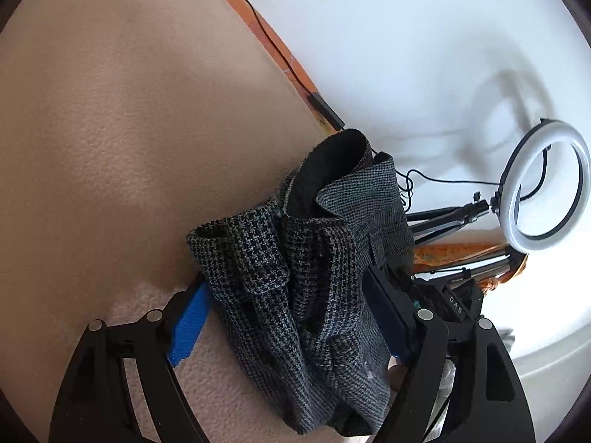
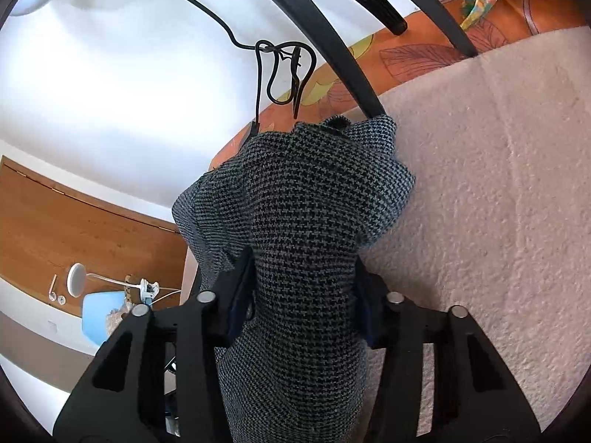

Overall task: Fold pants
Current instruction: 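Carry the folded trousers with both grippers onto the dark clothes stack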

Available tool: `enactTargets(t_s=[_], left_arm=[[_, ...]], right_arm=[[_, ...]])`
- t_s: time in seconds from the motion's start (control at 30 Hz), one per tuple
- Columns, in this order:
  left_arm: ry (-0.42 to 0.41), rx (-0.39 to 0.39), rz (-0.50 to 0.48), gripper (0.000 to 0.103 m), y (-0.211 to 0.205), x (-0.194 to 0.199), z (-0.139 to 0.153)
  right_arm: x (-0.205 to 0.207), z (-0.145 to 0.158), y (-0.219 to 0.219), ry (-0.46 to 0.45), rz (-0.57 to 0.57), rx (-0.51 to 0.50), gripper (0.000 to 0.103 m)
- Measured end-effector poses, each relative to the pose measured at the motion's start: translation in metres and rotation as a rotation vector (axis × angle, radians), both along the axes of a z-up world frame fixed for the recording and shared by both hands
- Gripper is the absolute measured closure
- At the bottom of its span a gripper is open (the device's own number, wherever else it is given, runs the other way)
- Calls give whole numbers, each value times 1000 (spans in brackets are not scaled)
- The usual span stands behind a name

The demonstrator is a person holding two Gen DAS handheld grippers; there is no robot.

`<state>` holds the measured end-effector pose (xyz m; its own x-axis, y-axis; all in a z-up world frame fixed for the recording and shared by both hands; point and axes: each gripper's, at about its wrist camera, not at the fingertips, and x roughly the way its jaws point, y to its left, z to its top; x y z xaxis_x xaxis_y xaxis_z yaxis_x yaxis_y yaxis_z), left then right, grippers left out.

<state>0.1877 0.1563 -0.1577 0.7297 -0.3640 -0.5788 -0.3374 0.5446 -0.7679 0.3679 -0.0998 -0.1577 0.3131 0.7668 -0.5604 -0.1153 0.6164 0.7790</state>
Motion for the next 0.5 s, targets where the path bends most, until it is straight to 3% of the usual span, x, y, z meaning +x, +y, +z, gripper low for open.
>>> enactTargets(t_s=[0.07, 0.23, 0.4, 0.5], left_arm=[[-7, 40, -31, 39, -4, 3, 1], [-36, 99, -92, 57, -15, 5, 6], [-88, 203, -172, 67, -27, -4, 23], [-117, 259, -209, 67, -38, -11, 35]], right_arm=[[-2, 6, 2, -30, 8, -26, 69], [-13, 37, 20, -153, 52, -134, 80], [-30, 66, 36, -265, 99, -236, 82], [-42, 83, 40, -317, 119, -273, 83]])
